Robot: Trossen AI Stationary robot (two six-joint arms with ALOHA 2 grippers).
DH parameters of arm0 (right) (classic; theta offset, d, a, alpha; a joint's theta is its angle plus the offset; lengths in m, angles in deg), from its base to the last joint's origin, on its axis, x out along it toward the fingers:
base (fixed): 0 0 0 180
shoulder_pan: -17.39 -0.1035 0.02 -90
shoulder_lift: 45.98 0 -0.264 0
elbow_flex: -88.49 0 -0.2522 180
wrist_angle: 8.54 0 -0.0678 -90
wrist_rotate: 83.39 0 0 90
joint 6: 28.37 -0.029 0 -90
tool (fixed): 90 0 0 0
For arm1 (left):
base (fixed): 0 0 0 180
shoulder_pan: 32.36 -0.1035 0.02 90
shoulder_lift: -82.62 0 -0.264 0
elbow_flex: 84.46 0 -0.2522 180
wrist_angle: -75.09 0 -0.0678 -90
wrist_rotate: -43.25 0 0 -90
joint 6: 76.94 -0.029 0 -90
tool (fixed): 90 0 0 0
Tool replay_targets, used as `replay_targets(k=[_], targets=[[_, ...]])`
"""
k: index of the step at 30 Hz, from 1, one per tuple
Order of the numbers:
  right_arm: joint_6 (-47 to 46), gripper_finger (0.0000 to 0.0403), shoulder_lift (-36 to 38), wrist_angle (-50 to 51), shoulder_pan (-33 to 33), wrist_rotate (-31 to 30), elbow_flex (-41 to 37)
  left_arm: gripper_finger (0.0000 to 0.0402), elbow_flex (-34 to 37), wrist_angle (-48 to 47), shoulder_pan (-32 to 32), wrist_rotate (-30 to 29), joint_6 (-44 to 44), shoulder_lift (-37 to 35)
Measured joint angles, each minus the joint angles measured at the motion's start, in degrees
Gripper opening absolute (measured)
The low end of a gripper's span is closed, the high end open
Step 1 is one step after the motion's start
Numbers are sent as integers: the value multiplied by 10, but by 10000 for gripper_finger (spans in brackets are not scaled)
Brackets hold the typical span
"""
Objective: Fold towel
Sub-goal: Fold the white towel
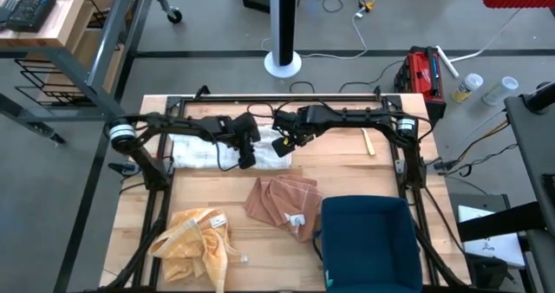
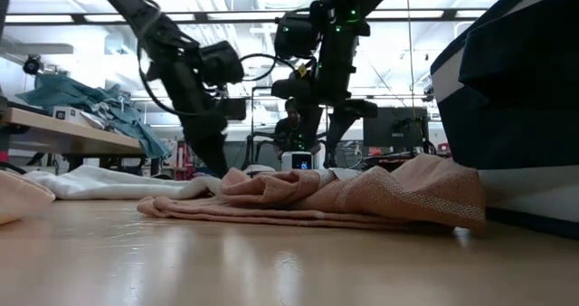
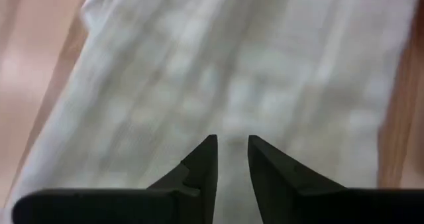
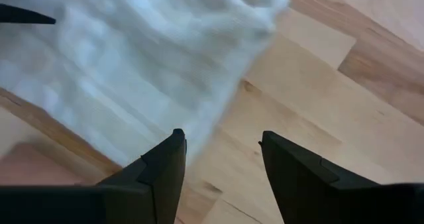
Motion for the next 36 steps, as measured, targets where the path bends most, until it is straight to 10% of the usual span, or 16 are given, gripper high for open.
replay_targets(k=[17, 36], targets=[[-4, 190, 0, -97, 31, 82, -20, 75, 107, 109, -6, 6, 21, -145], [-86, 190, -2, -179, 14, 27, -116, 75, 18, 115, 3, 34, 36, 57]])
